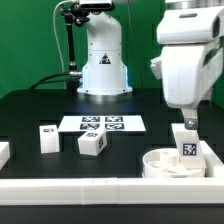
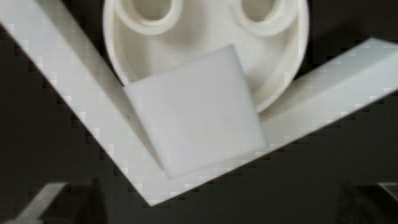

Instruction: Assemble stool

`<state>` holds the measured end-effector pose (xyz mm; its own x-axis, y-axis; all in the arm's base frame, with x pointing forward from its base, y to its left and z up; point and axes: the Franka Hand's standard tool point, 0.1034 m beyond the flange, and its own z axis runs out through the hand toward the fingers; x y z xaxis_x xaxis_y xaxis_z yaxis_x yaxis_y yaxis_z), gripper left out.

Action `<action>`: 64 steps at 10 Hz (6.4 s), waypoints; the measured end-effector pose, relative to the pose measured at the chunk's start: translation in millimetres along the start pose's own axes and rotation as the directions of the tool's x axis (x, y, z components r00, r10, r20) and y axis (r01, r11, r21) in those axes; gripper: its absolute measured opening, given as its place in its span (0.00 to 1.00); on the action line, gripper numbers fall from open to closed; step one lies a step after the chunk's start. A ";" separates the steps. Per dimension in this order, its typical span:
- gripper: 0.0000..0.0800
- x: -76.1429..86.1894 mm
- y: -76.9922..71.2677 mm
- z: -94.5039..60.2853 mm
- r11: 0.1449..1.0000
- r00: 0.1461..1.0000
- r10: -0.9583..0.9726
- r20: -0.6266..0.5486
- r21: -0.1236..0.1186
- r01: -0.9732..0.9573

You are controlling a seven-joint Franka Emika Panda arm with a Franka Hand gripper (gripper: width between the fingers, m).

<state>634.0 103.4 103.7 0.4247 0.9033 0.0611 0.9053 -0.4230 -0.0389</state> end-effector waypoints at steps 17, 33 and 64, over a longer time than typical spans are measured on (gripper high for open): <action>0.42 -17.6 3.0 24.8 0.947 0.946 -0.322 0.034 0.026 0.321; 0.43 -14.0 0.1 25.4 0.684 0.684 0.729 0.033 0.007 -0.730; 0.55 20.3 -5.8 27.8 -0.998 -0.970 -0.051 0.236 0.013 0.056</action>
Offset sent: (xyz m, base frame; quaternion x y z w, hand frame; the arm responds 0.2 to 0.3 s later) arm 0.0000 0.0000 0.0000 0.0000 0.0000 -0.1938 0.9810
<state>637.1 126.2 77.4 -0.4608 -0.8380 -0.2924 -0.8802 0.4736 0.0296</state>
